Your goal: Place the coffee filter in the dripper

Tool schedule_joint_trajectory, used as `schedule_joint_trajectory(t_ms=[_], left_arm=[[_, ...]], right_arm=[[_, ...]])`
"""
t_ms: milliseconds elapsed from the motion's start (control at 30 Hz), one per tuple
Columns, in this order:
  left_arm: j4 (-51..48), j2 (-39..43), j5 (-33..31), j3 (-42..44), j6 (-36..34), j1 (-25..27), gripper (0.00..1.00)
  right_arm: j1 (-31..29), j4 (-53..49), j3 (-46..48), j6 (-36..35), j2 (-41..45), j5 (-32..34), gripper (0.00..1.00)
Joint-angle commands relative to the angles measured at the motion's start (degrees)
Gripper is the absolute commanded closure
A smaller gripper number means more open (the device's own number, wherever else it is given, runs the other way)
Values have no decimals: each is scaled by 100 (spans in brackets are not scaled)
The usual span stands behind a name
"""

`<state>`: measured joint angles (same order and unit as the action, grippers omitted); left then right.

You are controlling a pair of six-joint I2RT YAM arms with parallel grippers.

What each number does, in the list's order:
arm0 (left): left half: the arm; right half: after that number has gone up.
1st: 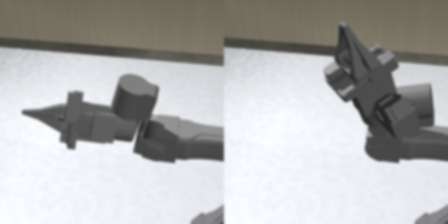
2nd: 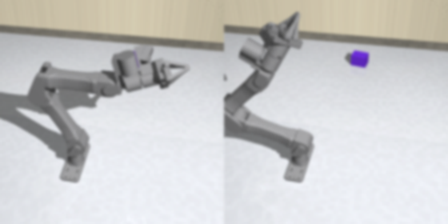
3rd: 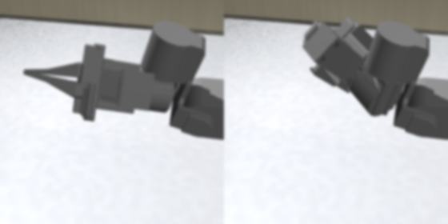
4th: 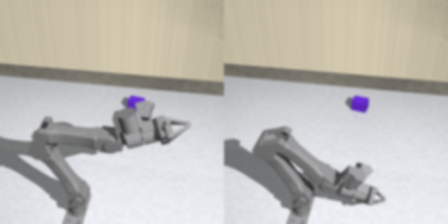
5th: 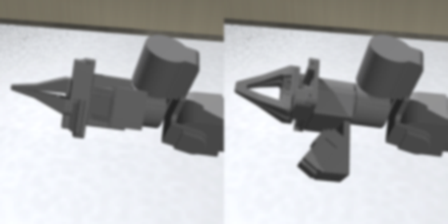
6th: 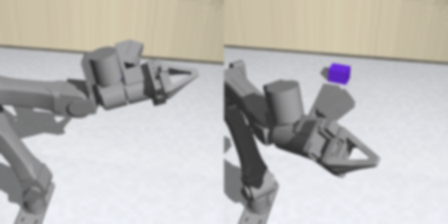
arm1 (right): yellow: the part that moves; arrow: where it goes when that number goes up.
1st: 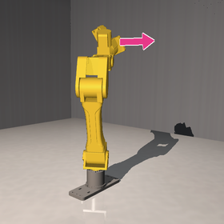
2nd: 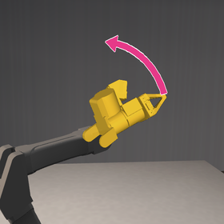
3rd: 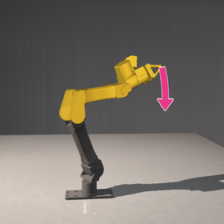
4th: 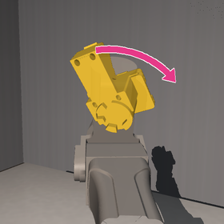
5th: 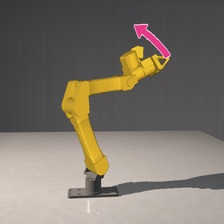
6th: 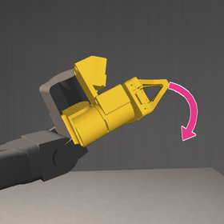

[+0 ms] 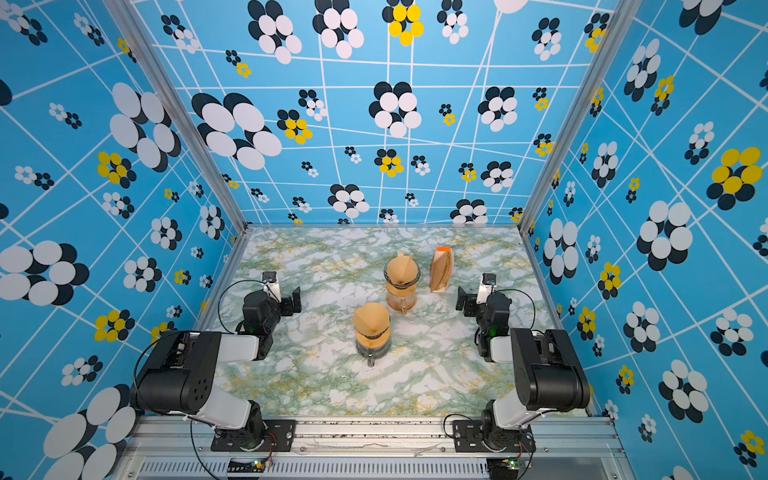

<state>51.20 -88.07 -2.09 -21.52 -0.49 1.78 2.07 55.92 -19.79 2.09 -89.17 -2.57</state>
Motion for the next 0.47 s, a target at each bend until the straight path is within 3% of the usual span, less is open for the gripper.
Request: schedule_joint_trajectory(t_ms=[0,433], left_arm=[[4,-26,75,-79,31,6,1],[-11,-30,98,-73,40,-9,1]], right_arm=[[26,-95,-130,-68,-13,-112,1],[25,-87,-133,-75,-13,-112,1]])
